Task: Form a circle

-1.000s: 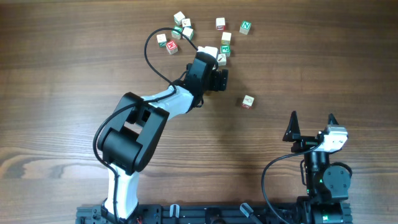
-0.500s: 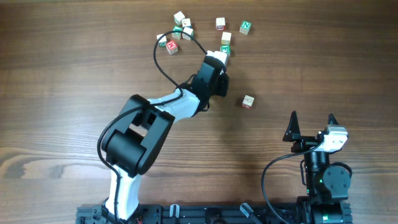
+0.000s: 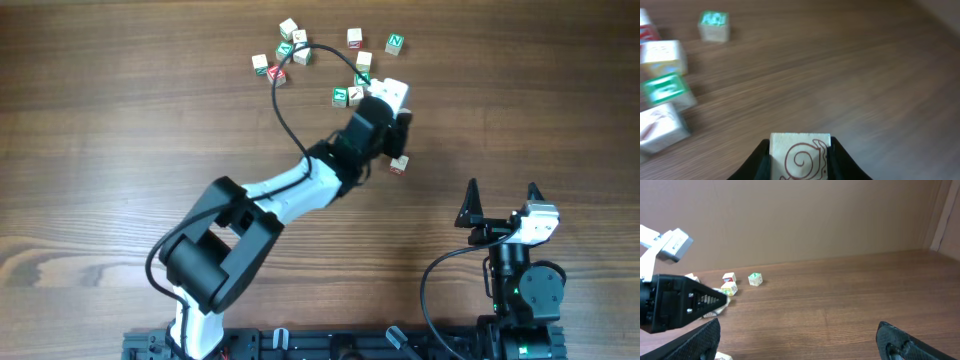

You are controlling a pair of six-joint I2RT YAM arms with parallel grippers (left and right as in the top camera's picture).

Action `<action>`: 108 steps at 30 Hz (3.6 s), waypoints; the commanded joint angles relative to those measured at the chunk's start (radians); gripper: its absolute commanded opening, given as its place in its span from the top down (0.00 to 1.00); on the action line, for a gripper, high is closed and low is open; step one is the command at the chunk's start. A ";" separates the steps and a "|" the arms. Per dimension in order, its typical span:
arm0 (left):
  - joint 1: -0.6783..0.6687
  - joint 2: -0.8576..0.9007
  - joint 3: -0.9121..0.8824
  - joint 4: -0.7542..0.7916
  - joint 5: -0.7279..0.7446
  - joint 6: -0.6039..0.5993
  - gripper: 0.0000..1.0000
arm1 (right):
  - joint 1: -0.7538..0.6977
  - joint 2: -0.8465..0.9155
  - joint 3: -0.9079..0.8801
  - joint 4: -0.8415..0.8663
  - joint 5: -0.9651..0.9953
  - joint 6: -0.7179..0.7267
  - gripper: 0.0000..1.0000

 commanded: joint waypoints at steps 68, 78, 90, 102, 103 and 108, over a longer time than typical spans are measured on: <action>0.542 -0.488 0.130 -1.520 -0.140 -0.256 0.00 | 0.004 -0.005 0.006 0.005 -0.008 -0.005 0.00; 0.542 -0.519 0.085 -1.532 -0.139 -0.279 0.00 | 0.004 -0.005 0.006 0.008 -0.009 -0.004 0.00; 0.542 -0.776 -0.050 -1.464 -0.071 -0.249 0.00 | 0.004 0.262 0.344 -0.222 -0.247 0.193 0.00; 0.542 -0.776 -0.163 -1.369 -0.029 -0.256 0.00 | 0.004 1.094 0.794 -0.461 -0.474 0.227 0.00; 0.542 -0.776 -0.163 -1.369 -0.029 -0.256 0.00 | 0.004 1.199 0.796 -0.423 -0.381 0.281 0.01; 0.542 -0.776 -0.163 -1.369 -0.029 -0.256 0.00 | 0.002 1.335 0.796 -0.342 -0.233 0.093 0.00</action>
